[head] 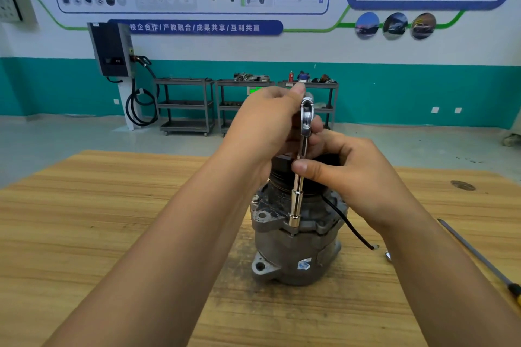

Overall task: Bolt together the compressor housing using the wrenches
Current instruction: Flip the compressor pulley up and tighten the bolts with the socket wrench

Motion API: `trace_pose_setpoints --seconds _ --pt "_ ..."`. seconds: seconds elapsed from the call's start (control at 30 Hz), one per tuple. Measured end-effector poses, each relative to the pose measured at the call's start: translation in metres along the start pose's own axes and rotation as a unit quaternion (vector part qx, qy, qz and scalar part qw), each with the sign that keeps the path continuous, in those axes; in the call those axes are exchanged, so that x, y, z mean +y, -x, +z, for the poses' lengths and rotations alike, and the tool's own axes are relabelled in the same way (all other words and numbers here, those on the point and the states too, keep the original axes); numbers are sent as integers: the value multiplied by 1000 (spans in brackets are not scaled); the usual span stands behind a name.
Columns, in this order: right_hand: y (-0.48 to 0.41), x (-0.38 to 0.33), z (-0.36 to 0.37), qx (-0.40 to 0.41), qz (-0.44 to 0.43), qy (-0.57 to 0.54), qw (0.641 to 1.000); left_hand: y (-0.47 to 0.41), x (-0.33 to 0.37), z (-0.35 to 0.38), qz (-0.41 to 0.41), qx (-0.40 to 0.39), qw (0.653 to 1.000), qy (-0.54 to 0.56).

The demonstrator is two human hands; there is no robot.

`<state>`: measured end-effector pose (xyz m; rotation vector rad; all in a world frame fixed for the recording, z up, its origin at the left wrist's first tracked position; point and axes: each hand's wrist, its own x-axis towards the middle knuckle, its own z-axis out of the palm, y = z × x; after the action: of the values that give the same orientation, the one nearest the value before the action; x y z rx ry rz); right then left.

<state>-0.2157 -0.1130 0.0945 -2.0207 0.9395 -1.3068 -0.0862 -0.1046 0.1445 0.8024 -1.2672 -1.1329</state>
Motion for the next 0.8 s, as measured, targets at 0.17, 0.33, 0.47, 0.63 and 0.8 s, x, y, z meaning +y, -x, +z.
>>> trace_pose_setpoints --seconds 0.17,0.33,0.47,0.63,0.8 --pt "0 0 0 0 -1 -16 1000 -6 -5 4 0 -16 999 -43" --pt "1 -2 1 -12 2 -11 1000 5 -17 5 135 49 981 -134" --pt "1 -1 0 -22 -1 -15 1000 5 -17 5 190 52 966 -170" --pt "-1 2 -2 -31 0 -25 999 4 -16 13 235 24 932 -276" --pt "0 3 -1 -24 4 -45 999 3 -14 4 177 -114 966 -149"
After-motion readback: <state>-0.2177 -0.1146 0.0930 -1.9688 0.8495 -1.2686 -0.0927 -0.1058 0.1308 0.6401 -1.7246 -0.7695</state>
